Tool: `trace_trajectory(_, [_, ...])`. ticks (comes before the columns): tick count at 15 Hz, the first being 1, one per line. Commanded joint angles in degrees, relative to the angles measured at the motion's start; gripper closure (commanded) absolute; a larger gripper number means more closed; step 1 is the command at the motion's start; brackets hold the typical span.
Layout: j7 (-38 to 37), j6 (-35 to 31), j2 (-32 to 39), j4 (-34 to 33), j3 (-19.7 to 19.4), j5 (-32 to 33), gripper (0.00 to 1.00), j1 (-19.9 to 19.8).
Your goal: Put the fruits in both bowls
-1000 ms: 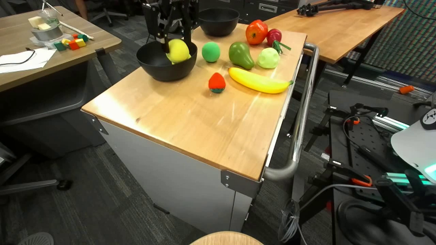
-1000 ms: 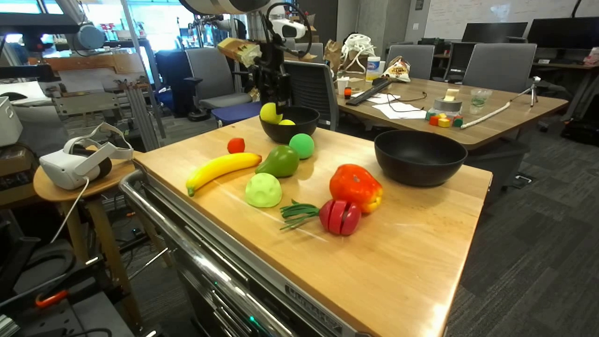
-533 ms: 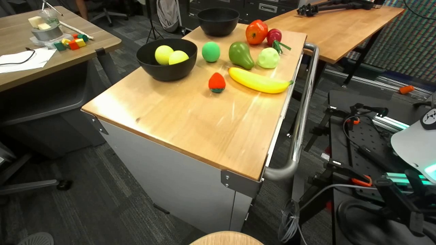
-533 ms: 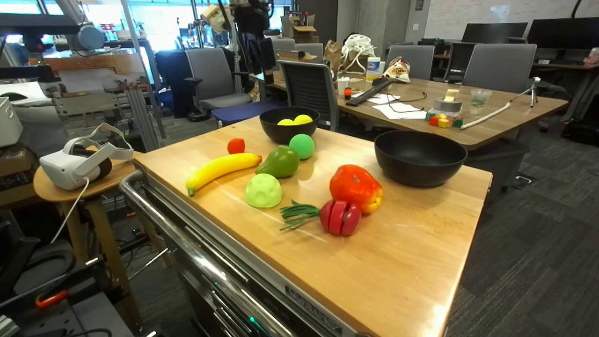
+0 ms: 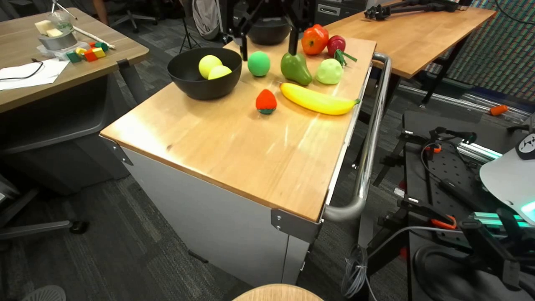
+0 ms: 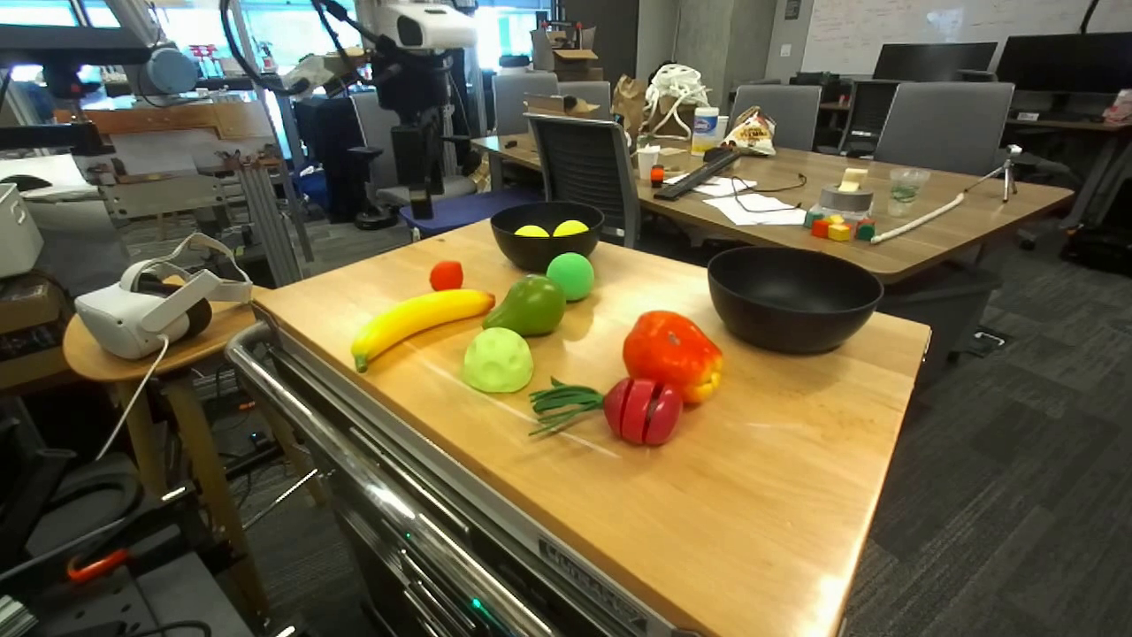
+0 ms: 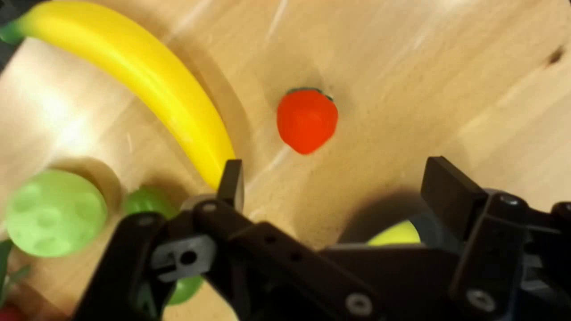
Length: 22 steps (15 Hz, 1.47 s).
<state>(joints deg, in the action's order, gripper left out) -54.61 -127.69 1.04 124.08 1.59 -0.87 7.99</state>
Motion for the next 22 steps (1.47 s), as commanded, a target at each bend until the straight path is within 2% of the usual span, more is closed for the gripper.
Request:
trace_trajectory(1, [0.7,-2.9,-4.1,7.6,1.2,-3.8,0.0,-1.2])
trace_trajectory(4, [2.3,-8.2,-3.1,10.3,1.4,-4.3,0.0,-1.3])
trace_trajectory(6, [2.0,-13.3,-1.2,11.2,1.2,-2.0,0.0,-1.5])
trace_trajectory(9, [4.3,-21.1,1.5,11.8,1.2,-4.3,0.0,-1.6])
trace_trajectory(12, [5.5,-24.5,4.1,11.1,1.1,-4.7,0.0,-1.6])
trace_trajectory(13, [6.0,-25.2,4.8,10.9,1.1,-5.0,0.04,-1.6])
trace_trajectory(14, [6.5,-25.7,5.3,10.7,1.1,-5.3,0.26,-1.6])
trace_trajectory(16, [7.1,-26.3,6.1,10.4,0.9,-5.5,0.29,-1.5])
trace_trajectory(19, [7.6,-26.5,6.6,10.0,0.8,-6.0,0.54,-1.4])
trace_trajectory(22, [7.6,-26.4,5.7,9.1,0.5,-3.1,0.74,-0.8])
